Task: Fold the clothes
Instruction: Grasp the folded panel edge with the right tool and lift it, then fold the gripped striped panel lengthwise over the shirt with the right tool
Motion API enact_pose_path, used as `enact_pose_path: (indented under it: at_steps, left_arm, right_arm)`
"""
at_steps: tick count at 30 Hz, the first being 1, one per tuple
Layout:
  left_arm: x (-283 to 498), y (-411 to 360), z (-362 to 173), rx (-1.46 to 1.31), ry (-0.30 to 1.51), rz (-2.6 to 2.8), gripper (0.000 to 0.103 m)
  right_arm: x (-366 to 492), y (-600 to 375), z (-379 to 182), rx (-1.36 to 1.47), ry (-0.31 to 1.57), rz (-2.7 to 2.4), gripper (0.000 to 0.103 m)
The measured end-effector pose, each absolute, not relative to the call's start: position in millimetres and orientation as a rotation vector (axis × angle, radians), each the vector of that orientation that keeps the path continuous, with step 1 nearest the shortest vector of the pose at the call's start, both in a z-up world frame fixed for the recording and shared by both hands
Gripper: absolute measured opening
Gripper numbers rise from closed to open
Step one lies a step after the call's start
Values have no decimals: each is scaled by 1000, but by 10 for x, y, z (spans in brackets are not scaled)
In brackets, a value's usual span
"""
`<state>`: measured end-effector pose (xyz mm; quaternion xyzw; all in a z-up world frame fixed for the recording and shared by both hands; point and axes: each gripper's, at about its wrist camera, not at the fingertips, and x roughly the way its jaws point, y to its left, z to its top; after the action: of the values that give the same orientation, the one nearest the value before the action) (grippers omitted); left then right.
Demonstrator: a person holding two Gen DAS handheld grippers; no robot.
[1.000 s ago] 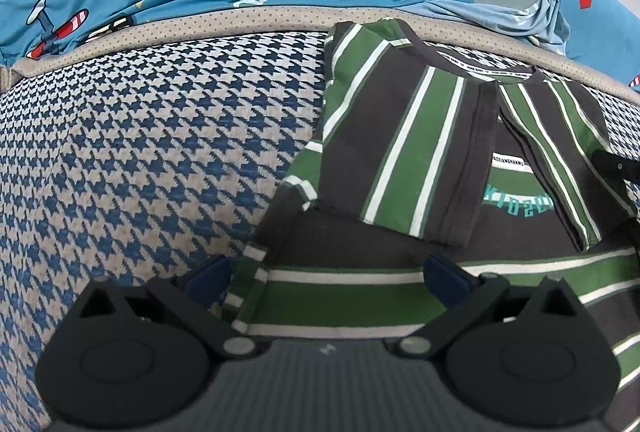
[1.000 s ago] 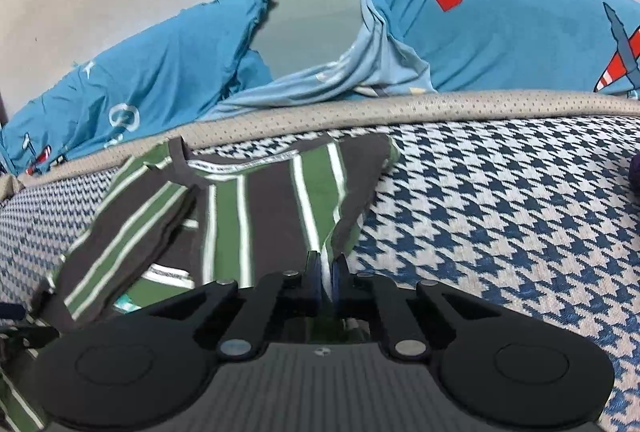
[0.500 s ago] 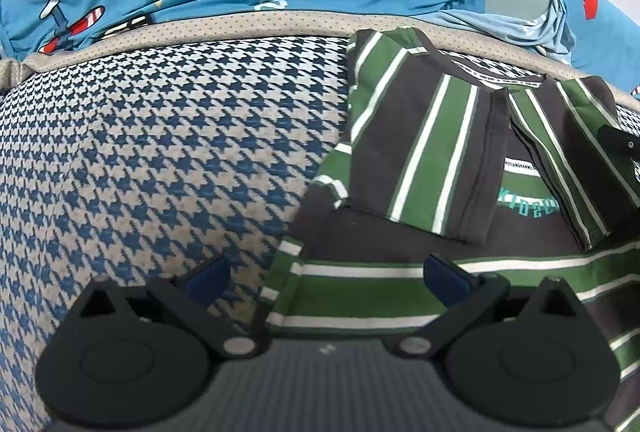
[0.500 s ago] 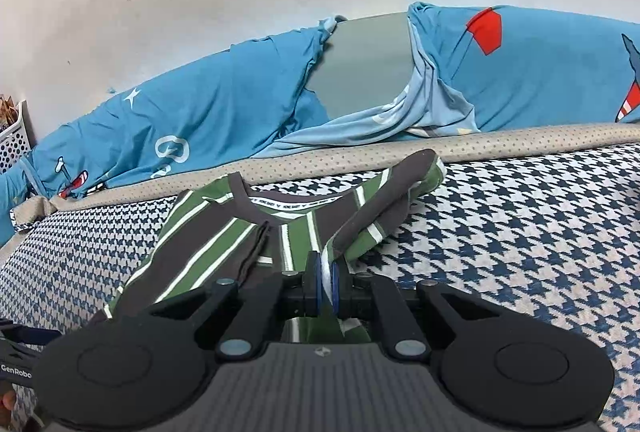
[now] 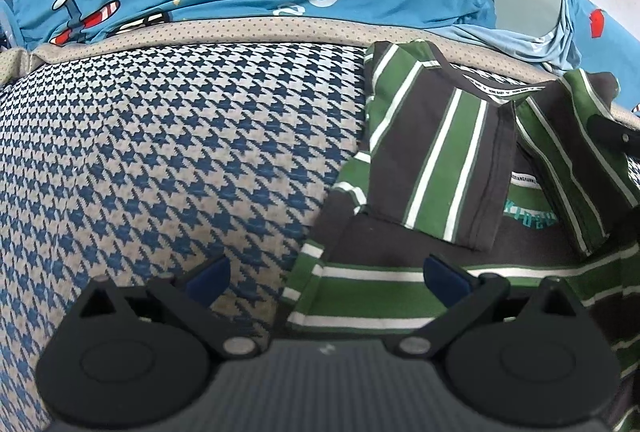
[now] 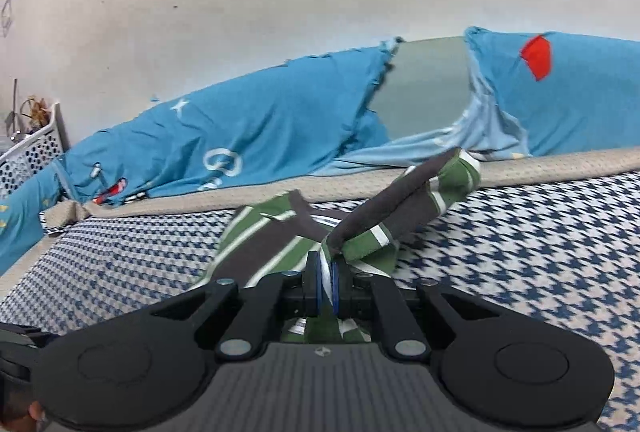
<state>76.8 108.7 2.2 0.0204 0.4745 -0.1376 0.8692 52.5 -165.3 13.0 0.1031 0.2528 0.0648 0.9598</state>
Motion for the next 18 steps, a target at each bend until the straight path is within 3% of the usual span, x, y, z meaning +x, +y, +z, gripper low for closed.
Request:
enact_pose_path:
  at_steps: [18]
  left_arm:
    - [806, 1495, -48, -22, 1016, -216, 103]
  right_arm:
    - [1076, -462, 51, 102, 517, 344, 7]
